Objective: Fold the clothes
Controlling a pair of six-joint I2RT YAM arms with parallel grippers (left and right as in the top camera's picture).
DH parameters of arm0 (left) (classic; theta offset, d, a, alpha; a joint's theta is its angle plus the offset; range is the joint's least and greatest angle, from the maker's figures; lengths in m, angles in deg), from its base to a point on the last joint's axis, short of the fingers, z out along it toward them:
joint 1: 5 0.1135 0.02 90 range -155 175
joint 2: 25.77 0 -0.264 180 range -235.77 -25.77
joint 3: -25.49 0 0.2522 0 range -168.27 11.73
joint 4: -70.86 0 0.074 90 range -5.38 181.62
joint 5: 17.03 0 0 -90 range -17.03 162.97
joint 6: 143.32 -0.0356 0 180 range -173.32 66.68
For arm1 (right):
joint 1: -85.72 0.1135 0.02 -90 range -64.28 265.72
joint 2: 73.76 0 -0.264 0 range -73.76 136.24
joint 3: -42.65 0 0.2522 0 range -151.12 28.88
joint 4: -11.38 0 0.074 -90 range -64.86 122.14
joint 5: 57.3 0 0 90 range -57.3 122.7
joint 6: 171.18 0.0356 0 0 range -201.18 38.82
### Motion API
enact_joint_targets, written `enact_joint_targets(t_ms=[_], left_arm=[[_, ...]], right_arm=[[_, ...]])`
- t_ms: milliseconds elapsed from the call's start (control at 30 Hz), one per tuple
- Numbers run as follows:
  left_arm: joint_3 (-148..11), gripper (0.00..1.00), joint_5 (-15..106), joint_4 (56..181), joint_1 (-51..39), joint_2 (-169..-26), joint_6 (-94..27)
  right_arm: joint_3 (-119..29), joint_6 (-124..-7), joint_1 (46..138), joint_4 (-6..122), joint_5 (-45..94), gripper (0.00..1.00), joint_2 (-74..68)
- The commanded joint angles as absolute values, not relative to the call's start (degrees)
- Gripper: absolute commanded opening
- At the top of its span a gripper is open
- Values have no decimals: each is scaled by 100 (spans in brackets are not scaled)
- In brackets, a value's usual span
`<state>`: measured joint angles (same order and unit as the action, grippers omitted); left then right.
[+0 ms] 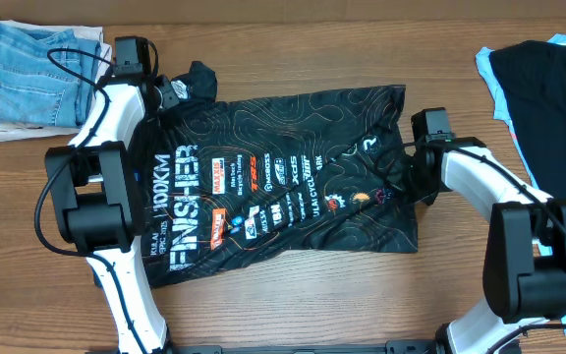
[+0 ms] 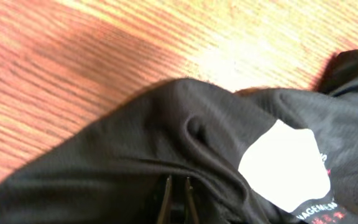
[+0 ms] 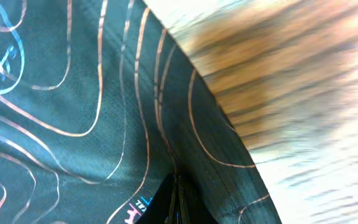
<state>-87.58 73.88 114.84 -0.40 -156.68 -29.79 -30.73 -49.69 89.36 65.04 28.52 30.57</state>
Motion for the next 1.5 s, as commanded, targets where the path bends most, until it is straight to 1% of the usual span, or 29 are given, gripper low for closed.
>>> enact_joint_targets(t_ms=[0, 100, 233, 367, 500, 567, 633, 733, 800, 1000, 1067, 1467], left_arm=[[-8939, 10, 7508, 11434, -40, -15753, -3167], [-9029, 11, 7501, 11488, -40, -15753, -3167], [-9230, 11, 7488, 11814, -42, -15753, -3172], [-9512, 15, 7486, 12207, -49, -15753, -3169], [-9731, 15, 7473, 12478, -58, -15749, -3169], [-9792, 14, 7351, 12527, -69, -15749, -3174], [-9796, 9, 7079, 12548, -88, -15749, -3196], [-9792, 4, 6631, 12568, -189, -15766, -3266], [-9792, 4, 6586, 12548, -300, -15766, -3397], [-9787, 4, 6625, 12360, -716, -15766, -3827], [-9787, 4, 6811, 12238, -801, -15779, -3853], [-9787, 4, 6918, 12059, -761, -16243, -3812]], right_arm=[[-2809, -4766, 8667, 6703, 3654, 4, 3278], [-2809, -4757, 8562, 6847, 3833, 4, 3278], [-2809, -4147, 8438, 7225, 4570, 4, 3278], [-2819, -4023, 8324, 7385, 4474, 4, 3276], [-2819, -3544, 8306, 7597, 4467, 4, 3276], [-2830, -3555, 8306, 7597, 4463, 4, 3276], [-2863, -3632, 8306, 7625, 4412, 9, 3276], [-2885, -4126, 8306, 7518, 4043, 13, 3276], [-2885, -4368, 8306, 7455, 3842, 15, 3276], [-2885, -4394, 8306, 7420, 3787, 15, 3276], [-2883, -4399, 8306, 7452, 3750, 15, 3276], [-2883, -4565, 8306, 7503, 3637, 14, 3276]])
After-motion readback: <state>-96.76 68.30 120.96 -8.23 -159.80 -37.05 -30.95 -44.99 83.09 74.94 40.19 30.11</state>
